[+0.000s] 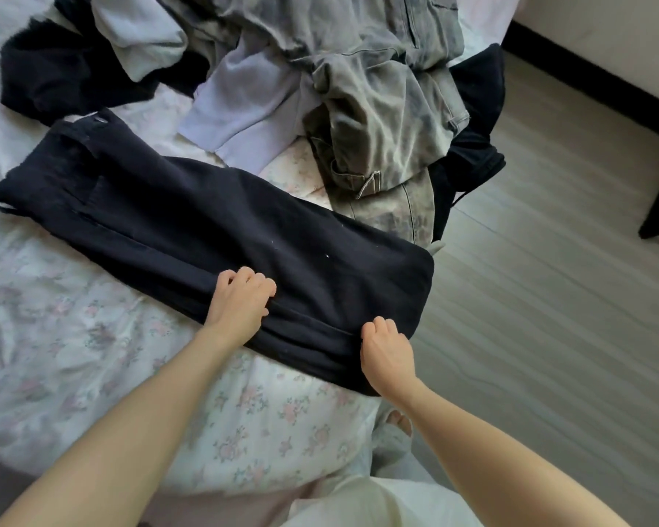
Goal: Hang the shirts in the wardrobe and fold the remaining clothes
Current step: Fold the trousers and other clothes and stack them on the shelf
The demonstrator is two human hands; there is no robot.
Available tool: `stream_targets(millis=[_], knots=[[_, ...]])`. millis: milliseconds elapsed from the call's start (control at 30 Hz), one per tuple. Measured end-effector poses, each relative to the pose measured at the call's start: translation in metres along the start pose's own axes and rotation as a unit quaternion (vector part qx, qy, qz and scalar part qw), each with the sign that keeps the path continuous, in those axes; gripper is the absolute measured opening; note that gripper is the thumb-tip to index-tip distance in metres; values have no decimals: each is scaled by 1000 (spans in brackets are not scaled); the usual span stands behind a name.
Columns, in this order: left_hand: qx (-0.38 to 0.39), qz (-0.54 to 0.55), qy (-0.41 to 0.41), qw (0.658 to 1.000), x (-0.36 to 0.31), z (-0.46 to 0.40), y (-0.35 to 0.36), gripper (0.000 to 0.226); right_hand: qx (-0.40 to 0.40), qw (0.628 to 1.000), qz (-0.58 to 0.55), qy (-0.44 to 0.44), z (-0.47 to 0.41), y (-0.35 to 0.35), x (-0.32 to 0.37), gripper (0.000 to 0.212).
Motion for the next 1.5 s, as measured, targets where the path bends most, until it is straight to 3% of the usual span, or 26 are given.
stream_targets(millis=[67,133,267,367,433,500,633,767,900,967,1033,1100,1133,1233,1367,1500], knots=[[16,-19,55,998,-4,-6,-6,8,4,1000,22,-4,-2,1,-1,27],[0,-14,103,995,-6,-5,-15,6,23,1000,-22,-2,-3,7,-6,4],[-126,82,160,976,-9,11,-48,23,-45,993,-108,23,9,-12,-22,8],[-177,99,172,964,-14,20,-64,22,-91,981,-167,49,12,-31,-35,21],[-193,110,174,959,-16,23,-73,23,-84,977,-185,64,9,-37,-39,16],[-193,113,183,957,-16,26,-75,24,-73,984,-160,34,7,-37,-37,11],[-164,48,246,954,-9,42,-65,17,-67,990,-69,-100,29,-28,-11,20],[-111,-24,282,953,-7,60,-48,31,-49,980,11,-190,46,-15,4,27],[-95,23,235,967,-7,54,-52,39,-60,990,-39,-125,30,-24,-10,16],[-122,62,202,970,-11,46,-59,42,-80,991,-88,-58,21,-35,-23,7],[-170,84,174,966,-18,41,-67,42,-124,983,-132,-15,19,-46,-33,13],[-203,83,179,959,-22,45,-66,38,-147,979,-137,-22,26,-48,-35,15],[-205,69,193,957,-22,50,-61,36,-141,981,-124,-48,31,-43,-32,15],[-169,-5,216,962,-14,69,-38,34,-13,990,-81,-113,48,-6,-8,21],[-101,-18,145,984,-7,71,-26,39,37,992,-45,-108,46,21,18,30],[-50,23,123,991,0,72,-20,40,118,983,-64,-128,46,35,20,33]])
Point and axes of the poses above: each hand's wrist, its own z-axis away from the middle knuckle, its own y-axis out of the palm, x = y × z, the point moved 5 cm from there along -z, towards the middle knuckle, and after that the axes turned 11 degrees about z, right-handed, at the moved point
